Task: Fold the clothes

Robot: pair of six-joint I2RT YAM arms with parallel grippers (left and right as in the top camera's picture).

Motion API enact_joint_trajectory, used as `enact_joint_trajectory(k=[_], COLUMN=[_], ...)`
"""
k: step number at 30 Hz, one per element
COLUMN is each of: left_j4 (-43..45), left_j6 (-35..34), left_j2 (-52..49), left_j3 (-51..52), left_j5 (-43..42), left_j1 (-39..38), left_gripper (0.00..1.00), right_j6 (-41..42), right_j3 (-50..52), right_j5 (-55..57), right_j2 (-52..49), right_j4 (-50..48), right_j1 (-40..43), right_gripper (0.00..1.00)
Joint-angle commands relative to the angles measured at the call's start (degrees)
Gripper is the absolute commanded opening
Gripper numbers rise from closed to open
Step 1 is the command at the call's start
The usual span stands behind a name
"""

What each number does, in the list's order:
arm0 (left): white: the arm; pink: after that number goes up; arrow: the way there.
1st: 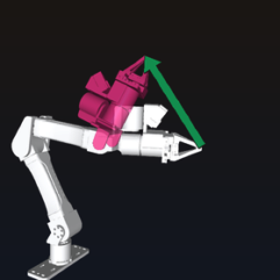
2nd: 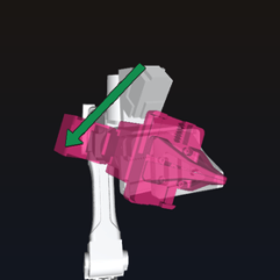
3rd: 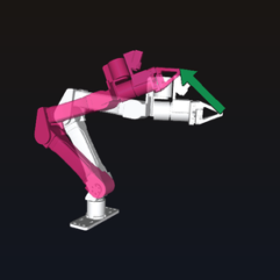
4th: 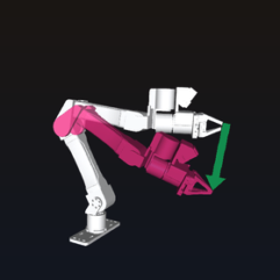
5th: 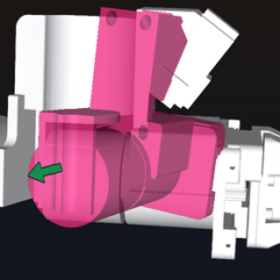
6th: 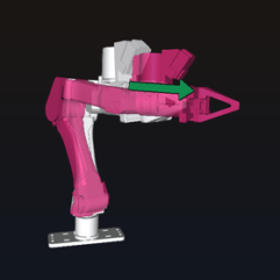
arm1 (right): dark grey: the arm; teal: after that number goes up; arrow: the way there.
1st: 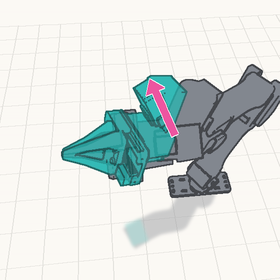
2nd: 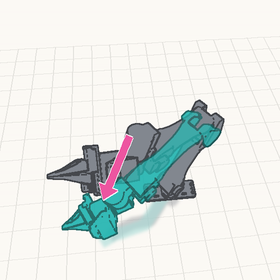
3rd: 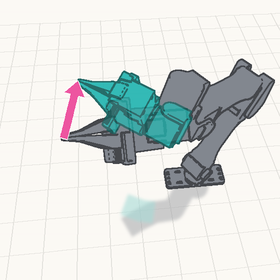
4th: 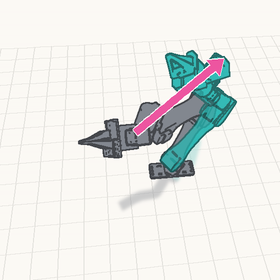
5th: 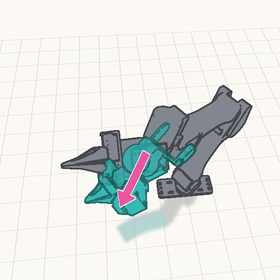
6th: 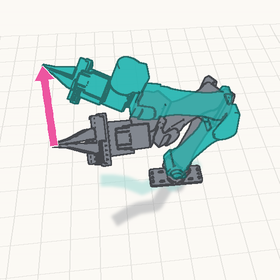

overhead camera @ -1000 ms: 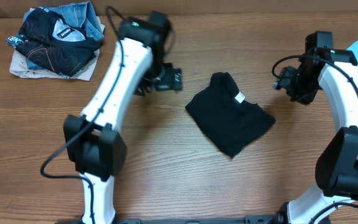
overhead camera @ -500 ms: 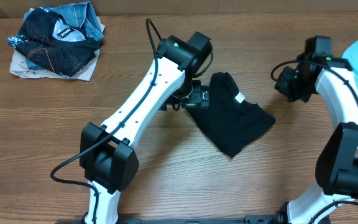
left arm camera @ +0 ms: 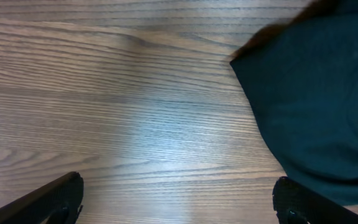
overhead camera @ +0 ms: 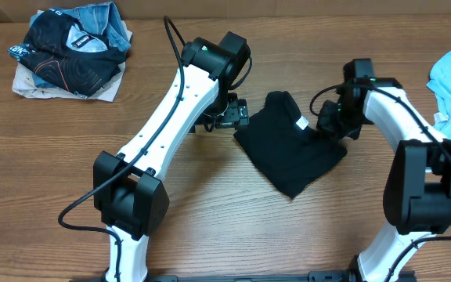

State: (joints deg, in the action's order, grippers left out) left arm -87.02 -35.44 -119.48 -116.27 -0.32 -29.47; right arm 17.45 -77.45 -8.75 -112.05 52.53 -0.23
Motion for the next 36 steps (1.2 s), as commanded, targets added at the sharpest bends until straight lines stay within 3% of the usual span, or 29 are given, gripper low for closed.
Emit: enact_joint_trajectory(k=[1, 6, 13, 17, 20, 29, 30, 34, 36], left_j4=[-0.2, -0.2, -0.9, -2.3, -2.9, 1.8, 2.7, 5.4, 6.3], left_j6=[0.9, 0.9, 0.7, 0.7, 1.0, 5.7, 5.7, 5.7, 6.3], left_j2=[0.7, 0.7, 0.7, 0.7, 0.7, 0.7, 0.7, 0.7, 0.7], left_j3=[0.3, 0.3, 0.3, 0.3, 0.7, 5.9, 6.7, 9.5, 10.1], left_j5=[2.2, 2.3, 2.2, 2.1, 2.3, 2.2, 2.2, 2.2, 2.2], left_j1=[0.2, 0.2, 1.3, 3.5, 4.4, 5.0, 5.0, 5.0, 5.0], left_gripper=[1.0, 1.0, 1.0, 1.0, 1.0, 1.0, 1.0, 1.0, 1.0], right_j6=[1.4, 5.6, 11.6, 17.8, 17.0, 14.5, 13.0, 10.1, 8.5], right_j3=[0.2, 0.2, 0.2, -0.1, -2.2, -15.9, -17.1, -18.9, -18.9], right_j5=[-0.3, -1.5, -13.9, -14.4, -13.1, 1.8, 1.8, 1.2, 1.2], right_j2=[-0.3, -0.8, -0.9, -0.8, -0.8, 2.6, 3.4, 5.2, 5.3], right_j4=[1.4, 3.1, -0.9, -5.9, -6.4, 13.5, 15.3, 23.3, 27.7], right_j1=[-3.0, -6.9, -11.5, -13.7, -13.8, -6.5, -5.6, -2.6, -1.5], right_gripper=[0.04, 0.04, 0.04, 0.04, 0.04, 0.04, 0.11, 0.6, 0.69])
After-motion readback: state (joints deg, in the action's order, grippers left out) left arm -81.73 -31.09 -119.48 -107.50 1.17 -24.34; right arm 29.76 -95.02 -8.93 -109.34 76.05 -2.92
